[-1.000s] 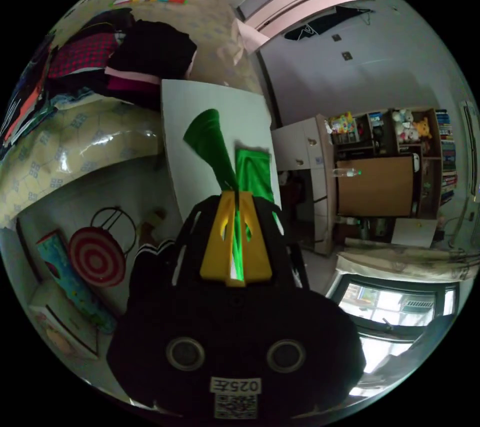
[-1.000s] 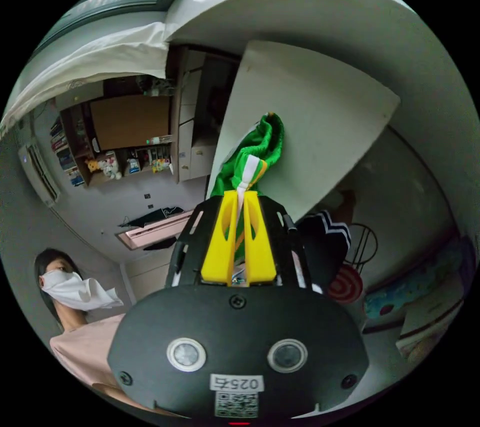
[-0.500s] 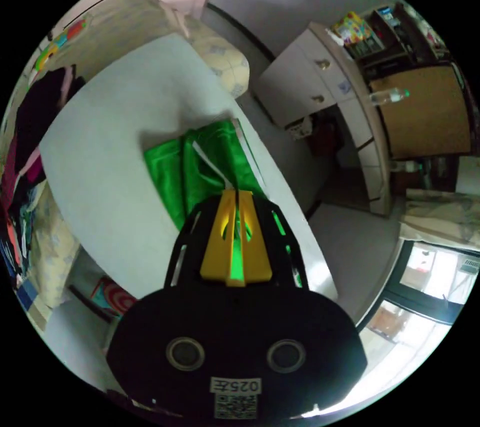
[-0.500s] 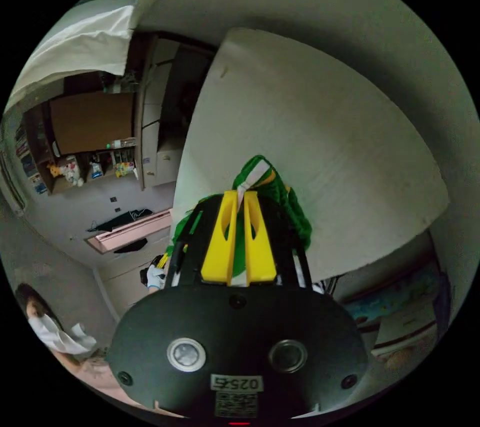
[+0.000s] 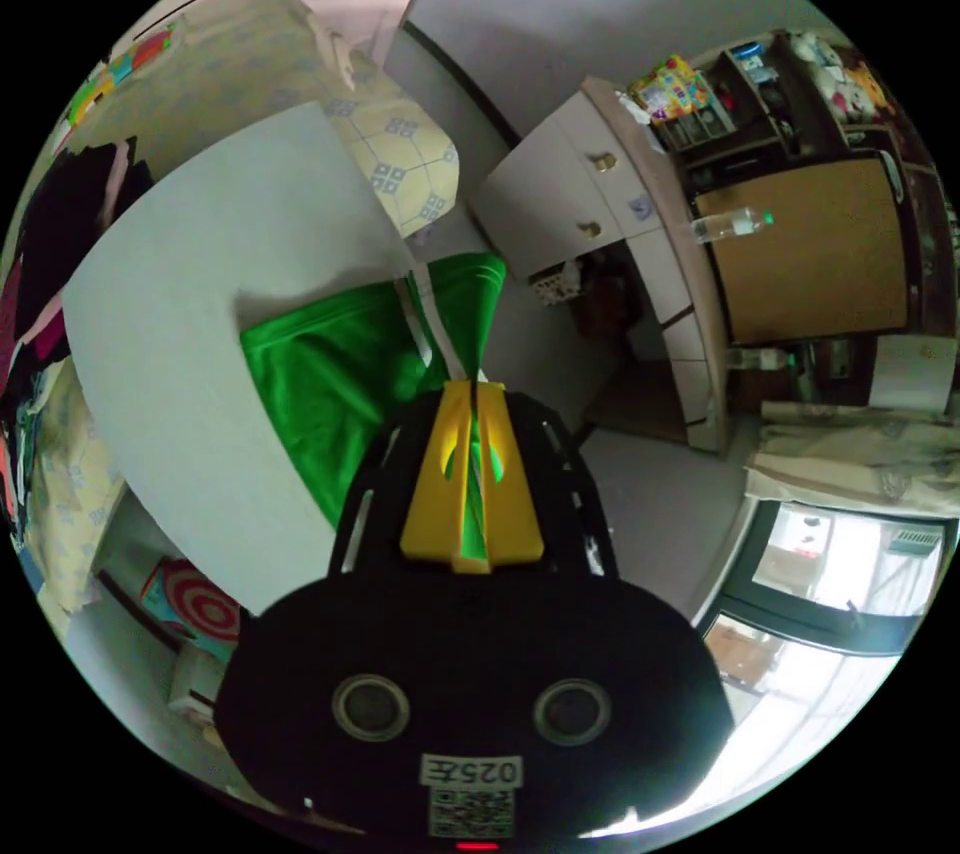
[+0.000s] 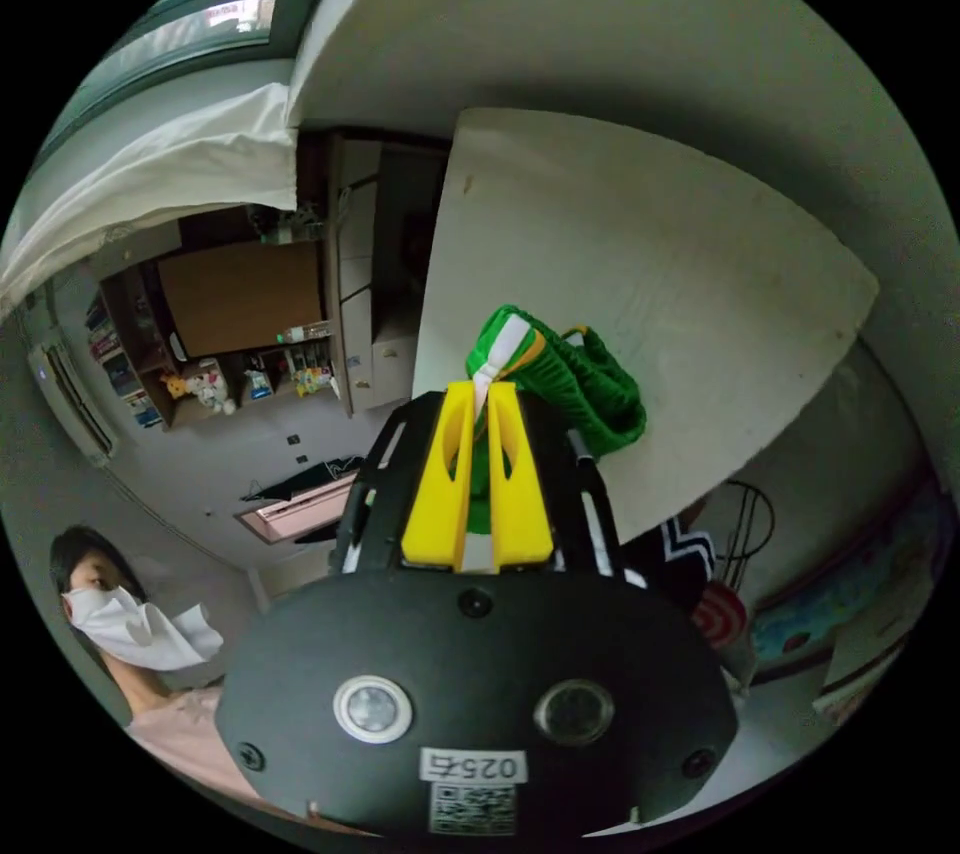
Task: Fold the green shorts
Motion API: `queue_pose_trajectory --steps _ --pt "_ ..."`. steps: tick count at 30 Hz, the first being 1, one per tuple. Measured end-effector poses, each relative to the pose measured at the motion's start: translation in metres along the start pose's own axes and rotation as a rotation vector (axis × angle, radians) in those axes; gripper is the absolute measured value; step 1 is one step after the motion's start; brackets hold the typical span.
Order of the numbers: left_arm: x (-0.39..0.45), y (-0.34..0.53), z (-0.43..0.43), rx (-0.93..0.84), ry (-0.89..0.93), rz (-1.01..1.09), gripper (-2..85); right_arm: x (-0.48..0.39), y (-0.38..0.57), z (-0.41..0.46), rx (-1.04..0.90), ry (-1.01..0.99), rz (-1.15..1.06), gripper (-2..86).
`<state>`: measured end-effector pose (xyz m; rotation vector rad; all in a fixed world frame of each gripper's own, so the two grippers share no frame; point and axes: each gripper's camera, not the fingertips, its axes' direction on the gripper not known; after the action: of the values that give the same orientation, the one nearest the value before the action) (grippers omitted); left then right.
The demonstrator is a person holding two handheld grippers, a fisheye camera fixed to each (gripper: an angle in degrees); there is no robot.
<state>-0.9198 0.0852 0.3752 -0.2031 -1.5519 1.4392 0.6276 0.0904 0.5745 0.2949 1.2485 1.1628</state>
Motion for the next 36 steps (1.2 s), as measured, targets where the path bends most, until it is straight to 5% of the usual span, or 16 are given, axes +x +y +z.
queue_pose_trajectory --steps 8,13,16,18,24,29,32,36 --pt "0.001 -0.01 0.097 0.031 -0.044 0.017 2.0 0.001 -0.031 0.046 0.031 0.022 -0.138 7.3" --pt "0.056 0.076 0.095 0.191 -0.049 0.346 3.0 -0.015 0.026 0.023 0.167 0.299 -0.325 11.7" --pt "0.126 0.166 0.164 -0.116 0.141 0.829 5.3 0.003 0.043 0.034 0.117 0.353 -0.33 13.5" --pt "0.186 0.258 0.246 -0.472 0.236 1.153 6.3 0.022 0.044 0.047 0.089 0.3 -0.302 14.1" --pt "0.304 0.462 0.397 -0.934 0.218 1.763 7.9 0.03 0.047 0.06 0.119 0.244 -0.325 14.9" --pt "0.331 0.579 0.487 -1.123 -0.004 2.102 8.3 0.031 0.059 0.051 0.138 0.23 -0.377 16.1" --pt "0.318 0.617 0.535 -1.25 -0.161 2.2 1.4 0.029 0.059 0.042 0.136 0.205 -0.448 17.6" --pt "0.31 0.619 0.522 -1.391 0.041 2.202 -0.7 0.021 0.05 0.034 0.136 0.181 -0.563 18.3"
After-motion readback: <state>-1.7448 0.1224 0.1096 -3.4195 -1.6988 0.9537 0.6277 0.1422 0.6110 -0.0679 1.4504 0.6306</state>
